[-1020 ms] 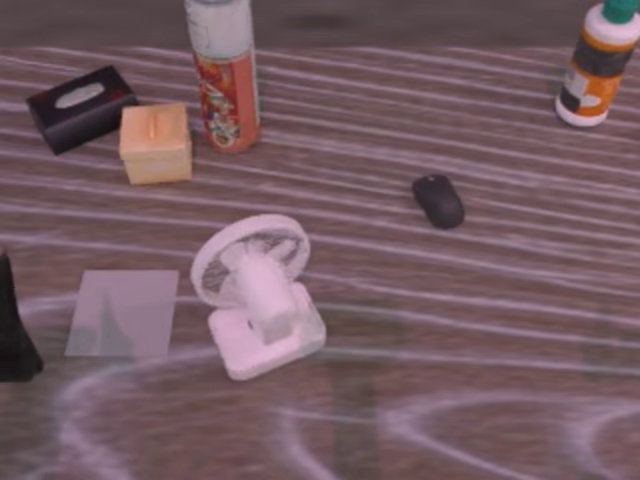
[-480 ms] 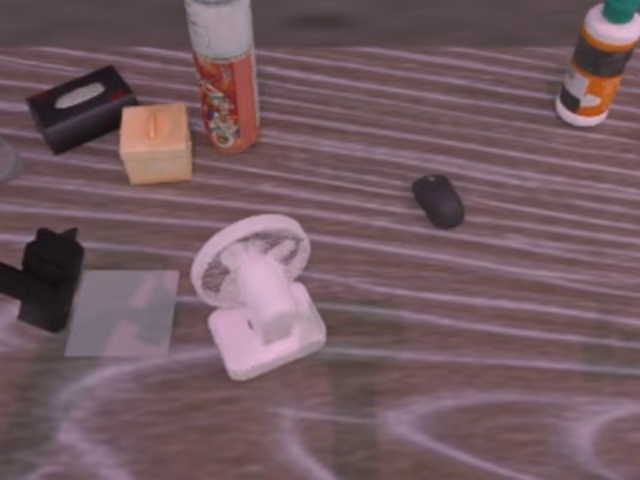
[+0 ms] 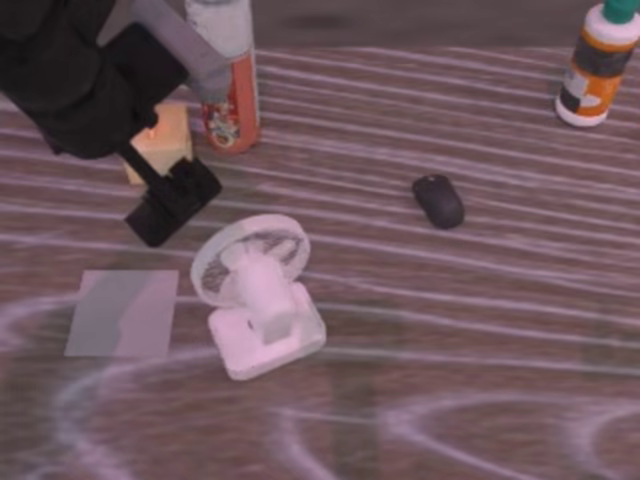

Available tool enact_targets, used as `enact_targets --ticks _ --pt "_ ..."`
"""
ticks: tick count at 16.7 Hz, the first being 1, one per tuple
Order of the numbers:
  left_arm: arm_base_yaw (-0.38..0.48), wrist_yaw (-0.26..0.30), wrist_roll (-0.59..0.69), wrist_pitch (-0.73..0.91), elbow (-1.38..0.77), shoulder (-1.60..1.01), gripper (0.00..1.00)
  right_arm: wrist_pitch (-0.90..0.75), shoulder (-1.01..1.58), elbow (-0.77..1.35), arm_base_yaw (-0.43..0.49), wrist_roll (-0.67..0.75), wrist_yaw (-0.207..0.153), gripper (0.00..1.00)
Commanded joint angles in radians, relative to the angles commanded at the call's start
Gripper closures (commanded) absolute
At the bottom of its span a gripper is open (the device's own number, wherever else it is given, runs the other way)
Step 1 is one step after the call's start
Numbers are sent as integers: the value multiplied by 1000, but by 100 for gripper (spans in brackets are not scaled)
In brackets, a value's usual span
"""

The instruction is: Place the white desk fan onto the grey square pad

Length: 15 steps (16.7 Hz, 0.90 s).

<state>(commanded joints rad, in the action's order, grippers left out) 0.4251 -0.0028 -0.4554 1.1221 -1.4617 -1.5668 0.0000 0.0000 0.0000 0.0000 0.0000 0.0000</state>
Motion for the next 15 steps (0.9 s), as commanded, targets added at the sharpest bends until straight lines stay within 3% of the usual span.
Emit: enact_targets --ticks 7,15 --pt "114 3 -121 290 -414 -436 0 0 0 0 0 0 0 0" --pt "122 3 -134 314 -448 -474 0 0 0 0 0 0 0 0"
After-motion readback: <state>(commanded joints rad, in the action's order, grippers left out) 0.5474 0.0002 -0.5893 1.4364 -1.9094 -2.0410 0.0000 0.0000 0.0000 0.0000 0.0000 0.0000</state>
